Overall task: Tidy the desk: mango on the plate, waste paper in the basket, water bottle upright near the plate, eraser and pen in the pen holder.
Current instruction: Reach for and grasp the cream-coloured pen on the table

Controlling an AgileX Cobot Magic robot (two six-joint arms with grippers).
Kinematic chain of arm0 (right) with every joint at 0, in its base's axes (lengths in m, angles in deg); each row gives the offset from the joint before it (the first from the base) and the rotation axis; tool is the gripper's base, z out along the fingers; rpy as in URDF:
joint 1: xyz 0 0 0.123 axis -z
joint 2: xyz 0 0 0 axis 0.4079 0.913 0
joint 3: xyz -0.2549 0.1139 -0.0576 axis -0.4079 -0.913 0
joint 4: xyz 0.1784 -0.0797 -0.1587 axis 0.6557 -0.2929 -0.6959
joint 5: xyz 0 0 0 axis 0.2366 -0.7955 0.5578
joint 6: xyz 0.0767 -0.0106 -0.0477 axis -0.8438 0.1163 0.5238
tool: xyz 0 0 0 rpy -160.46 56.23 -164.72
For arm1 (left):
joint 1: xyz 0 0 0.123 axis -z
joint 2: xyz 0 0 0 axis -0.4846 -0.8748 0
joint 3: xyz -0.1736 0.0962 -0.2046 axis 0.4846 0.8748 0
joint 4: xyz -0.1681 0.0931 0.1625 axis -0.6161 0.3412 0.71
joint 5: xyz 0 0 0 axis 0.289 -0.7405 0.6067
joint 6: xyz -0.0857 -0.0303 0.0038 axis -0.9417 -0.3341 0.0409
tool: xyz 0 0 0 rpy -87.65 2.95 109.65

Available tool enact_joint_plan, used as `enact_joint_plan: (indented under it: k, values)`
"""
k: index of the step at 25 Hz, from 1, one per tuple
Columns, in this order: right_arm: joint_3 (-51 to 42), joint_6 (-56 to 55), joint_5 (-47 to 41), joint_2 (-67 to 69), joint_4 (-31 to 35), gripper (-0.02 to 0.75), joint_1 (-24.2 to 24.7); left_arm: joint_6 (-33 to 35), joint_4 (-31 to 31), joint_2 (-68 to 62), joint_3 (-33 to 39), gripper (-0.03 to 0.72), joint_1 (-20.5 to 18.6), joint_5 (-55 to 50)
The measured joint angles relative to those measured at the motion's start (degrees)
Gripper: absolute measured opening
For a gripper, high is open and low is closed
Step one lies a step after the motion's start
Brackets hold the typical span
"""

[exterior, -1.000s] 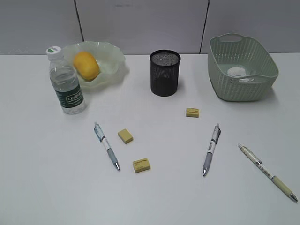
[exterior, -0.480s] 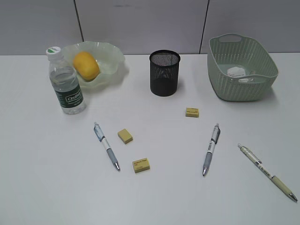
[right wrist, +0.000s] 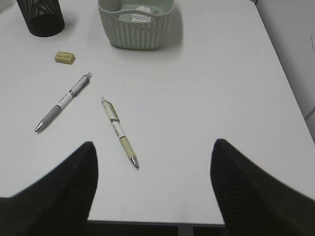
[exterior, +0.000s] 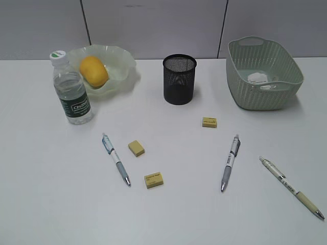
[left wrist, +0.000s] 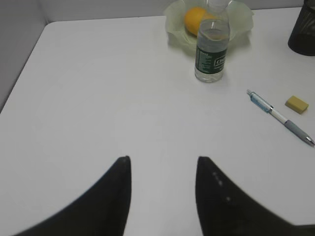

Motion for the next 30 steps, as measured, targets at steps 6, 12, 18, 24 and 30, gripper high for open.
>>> enact_joint_plan:
  k: [6, 12, 18, 24, 30]
  values:
    - [0.0, 0.0, 0.0, 0.0, 0.0, 0.564, 0.0, 0.0, 0.0, 0.0, 0.0, 0.326, 0.1, 0.1]
    - [0.0, 0.0, 0.0, 0.0, 0.0, 0.564, 0.0, 0.0, 0.0, 0.0, 0.0, 0.325, 0.3, 0.1]
    - [0.0, 0.0, 0.0, 0.0, 0.0, 0.564, 0.0, 0.0, 0.0, 0.0, 0.0, 0.312, 0.3, 0.2]
    - [0.0, 0.0, 0.0, 0.0, 0.2, 0.564, 0.0, 0.0, 0.0, 0.0, 0.0, 0.279, 0.4, 0.2]
    - [0.1, 0.0, 0.1, 0.0, -2.3, 0.564, 0.0, 0.0, 0.0, 0.0, 0.0, 0.251, 0.4, 0.2]
